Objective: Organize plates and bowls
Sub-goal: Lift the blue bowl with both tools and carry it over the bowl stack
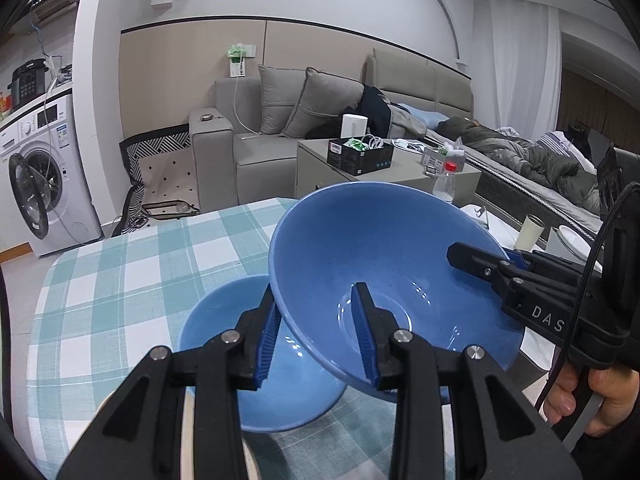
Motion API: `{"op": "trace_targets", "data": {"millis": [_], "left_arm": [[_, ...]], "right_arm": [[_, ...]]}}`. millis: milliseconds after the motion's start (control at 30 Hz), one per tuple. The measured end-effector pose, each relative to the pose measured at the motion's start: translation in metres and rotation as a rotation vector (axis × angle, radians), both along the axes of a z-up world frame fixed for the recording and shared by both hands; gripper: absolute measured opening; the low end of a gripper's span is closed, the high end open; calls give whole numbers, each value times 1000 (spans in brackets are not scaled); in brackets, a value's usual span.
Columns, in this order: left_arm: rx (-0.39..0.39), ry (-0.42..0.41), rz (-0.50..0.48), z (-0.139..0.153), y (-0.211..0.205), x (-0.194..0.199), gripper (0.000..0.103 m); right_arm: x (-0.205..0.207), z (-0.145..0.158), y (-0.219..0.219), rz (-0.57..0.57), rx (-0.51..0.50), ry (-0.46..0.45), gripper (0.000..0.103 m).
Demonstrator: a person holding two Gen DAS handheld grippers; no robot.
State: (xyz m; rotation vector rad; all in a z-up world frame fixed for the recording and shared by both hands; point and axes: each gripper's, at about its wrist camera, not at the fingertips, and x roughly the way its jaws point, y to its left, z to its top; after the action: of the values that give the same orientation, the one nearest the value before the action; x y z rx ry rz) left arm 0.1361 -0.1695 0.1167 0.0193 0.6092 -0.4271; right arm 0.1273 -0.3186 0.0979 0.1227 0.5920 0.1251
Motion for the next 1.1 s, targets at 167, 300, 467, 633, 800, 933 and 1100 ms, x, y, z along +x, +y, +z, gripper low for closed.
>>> {"op": "trace_targets", "data": {"millis": [167,300,467,633,800,933,1100], "left_arm": [[-12,-6,28,1,16,4,34],[-25,-2,51,0,29,7,34],[-33,5,74,-5,44,12,34],[-32,23,96,-13,57,17,34],[-41,48,118,-23,70,23,34],[-38,60,130,-30,75,26,34],[-31,85,138,-40,79,31,34]], "right_arm": [[9,-1,18,26,-7,8,22],[15,-3,32,46,-17,15,22],[23,-7,52,69,-33,24,22],[32,-13,68,87,-47,42,22],[43,-23,81,107,-62,65,22],[49,-31,90,115,-76,82,22],[54,-42,97,116,-92,96,22]]}}
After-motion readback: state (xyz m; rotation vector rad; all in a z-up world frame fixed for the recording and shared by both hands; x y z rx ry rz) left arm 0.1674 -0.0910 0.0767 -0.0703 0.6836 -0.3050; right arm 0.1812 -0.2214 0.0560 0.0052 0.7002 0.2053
